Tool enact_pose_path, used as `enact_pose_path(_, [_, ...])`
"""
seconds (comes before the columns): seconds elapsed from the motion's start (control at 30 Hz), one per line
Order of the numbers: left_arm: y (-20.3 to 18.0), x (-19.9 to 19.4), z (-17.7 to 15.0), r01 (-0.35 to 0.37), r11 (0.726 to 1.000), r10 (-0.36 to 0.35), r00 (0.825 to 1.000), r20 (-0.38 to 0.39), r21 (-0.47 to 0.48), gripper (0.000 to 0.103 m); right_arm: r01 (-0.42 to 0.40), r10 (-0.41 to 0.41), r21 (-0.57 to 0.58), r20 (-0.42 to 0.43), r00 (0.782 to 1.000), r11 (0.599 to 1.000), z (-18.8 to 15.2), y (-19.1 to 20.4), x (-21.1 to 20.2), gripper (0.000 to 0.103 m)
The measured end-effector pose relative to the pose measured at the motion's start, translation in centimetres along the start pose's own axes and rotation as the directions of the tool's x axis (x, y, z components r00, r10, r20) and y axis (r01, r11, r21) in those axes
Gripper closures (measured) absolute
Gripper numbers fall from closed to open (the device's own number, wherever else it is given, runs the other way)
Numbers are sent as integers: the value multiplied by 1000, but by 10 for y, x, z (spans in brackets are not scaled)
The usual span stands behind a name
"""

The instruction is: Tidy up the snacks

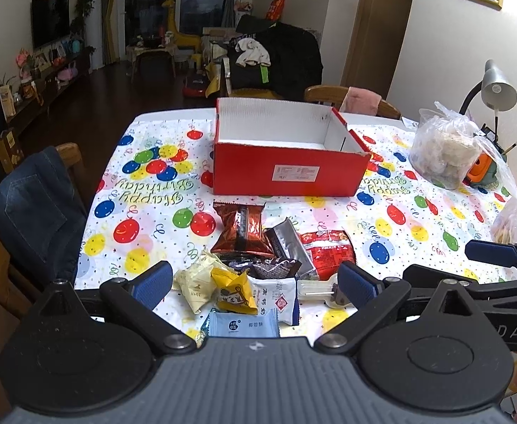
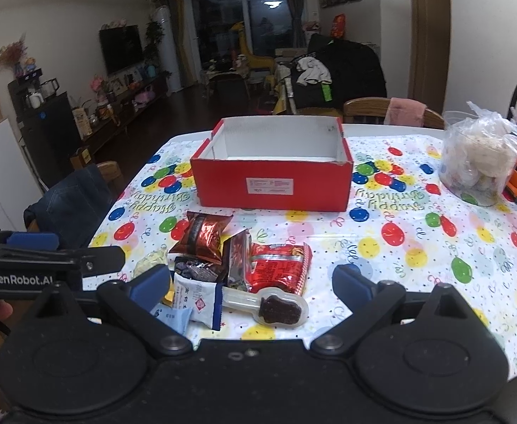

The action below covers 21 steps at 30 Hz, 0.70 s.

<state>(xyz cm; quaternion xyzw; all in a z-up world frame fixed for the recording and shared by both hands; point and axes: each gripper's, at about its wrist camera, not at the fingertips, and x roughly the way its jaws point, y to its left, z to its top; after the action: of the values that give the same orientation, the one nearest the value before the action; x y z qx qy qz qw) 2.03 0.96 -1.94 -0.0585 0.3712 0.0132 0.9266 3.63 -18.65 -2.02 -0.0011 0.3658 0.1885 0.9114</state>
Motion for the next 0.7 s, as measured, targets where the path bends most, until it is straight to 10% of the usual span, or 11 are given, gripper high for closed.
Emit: enact_pose_path(0.7, [40,88,-5,-116,963,41,954,-296,-243,4,-246,187,-331,-202,962,911,-14,-20,93,23])
